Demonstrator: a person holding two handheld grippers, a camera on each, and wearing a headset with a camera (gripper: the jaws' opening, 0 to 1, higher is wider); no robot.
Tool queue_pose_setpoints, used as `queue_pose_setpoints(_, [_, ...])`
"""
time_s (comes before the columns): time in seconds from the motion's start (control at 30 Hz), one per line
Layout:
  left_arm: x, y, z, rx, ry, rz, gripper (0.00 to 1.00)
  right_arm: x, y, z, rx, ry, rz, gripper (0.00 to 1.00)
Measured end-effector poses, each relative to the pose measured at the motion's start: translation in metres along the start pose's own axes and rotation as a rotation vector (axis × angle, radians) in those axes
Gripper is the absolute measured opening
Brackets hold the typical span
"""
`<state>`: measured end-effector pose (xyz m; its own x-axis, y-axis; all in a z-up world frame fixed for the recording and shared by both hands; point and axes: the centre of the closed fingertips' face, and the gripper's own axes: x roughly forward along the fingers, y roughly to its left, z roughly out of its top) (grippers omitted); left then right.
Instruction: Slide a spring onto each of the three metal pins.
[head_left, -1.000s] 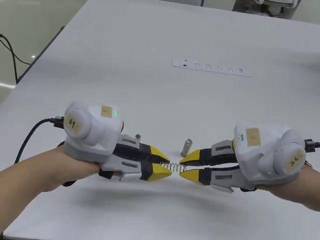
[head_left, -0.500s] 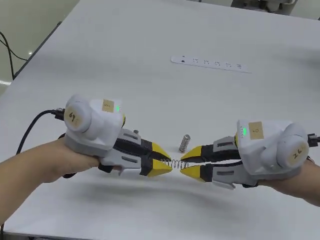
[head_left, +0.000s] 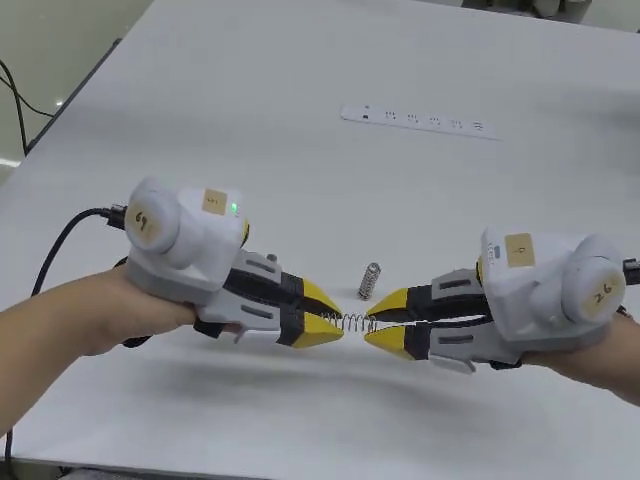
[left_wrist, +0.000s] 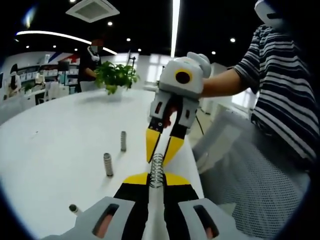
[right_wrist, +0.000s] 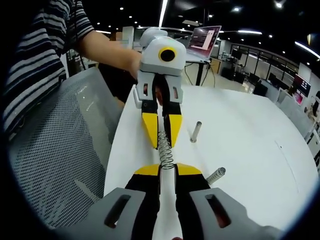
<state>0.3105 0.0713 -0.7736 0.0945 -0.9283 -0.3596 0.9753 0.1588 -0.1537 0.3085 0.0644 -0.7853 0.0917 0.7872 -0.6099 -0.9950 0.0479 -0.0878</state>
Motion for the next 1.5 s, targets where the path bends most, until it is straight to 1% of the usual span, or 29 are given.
queue_pose_setpoints(0.1, [0.000,0.000,-0.001,0.006,0.002,0.002,0.02,-0.002,0.000,0.002,0.018,-0.004,0.005,0.07])
queue_pose_setpoints(0.2, [0.000,0.000,0.000,0.009,-0.005,0.010,0.02,-0.007,-0.003,0.009,0.036,-0.033,0.000,0.06])
queue_pose_setpoints(0.3, [-0.001,0.001,0.001,0.011,-0.012,0.018,0.02,-0.009,-0.005,0.016,0.031,-0.044,-0.002,0.06])
queue_pose_setpoints(0.47, [-0.002,0.003,0.000,0.022,-0.006,0.029,0.02,-0.010,-0.005,0.030,0.003,-0.065,0.001,0.07])
queue_pose_setpoints(0.63, [-0.003,0.003,0.000,0.030,-0.003,0.032,0.02,-0.009,-0.004,0.037,-0.014,-0.072,0.006,0.07])
queue_pose_setpoints(0.73, [-0.002,0.002,0.000,0.034,-0.003,0.030,0.02,-0.009,-0.003,0.043,-0.014,-0.087,0.011,0.07])
queue_pose_setpoints(0.83, [-0.001,0.002,0.001,0.038,-0.002,0.032,0.02,-0.008,-0.002,0.048,-0.028,-0.091,0.013,0.07])
queue_pose_setpoints(0.93, [0.001,0.002,0.001,0.040,-0.002,0.031,0.02,-0.006,-0.001,0.056,-0.020,-0.119,0.016,0.08])
queue_pose_setpoints(1.03, [0.002,0.001,0.001,0.044,0.002,0.027,0.02,-0.001,0.001,0.062,-0.035,-0.131,0.011,0.07])
queue_pose_setpoints(1.27, [0.002,0.001,0.000,0.039,0.002,0.032,0.02,0.009,0.002,0.068,-0.037,-0.173,-0.021,0.07])
queue_pose_setpoints(1.4, [0.001,0.001,-0.002,0.035,0.008,0.034,0.02,0.012,0.003,0.069,-0.054,-0.173,-0.026,0.07])
queue_pose_setpoints(1.5, [-0.001,0.001,-0.002,0.025,0.007,0.040,0.03,0.012,0.003,0.071,-0.082,-0.169,-0.028,0.07])
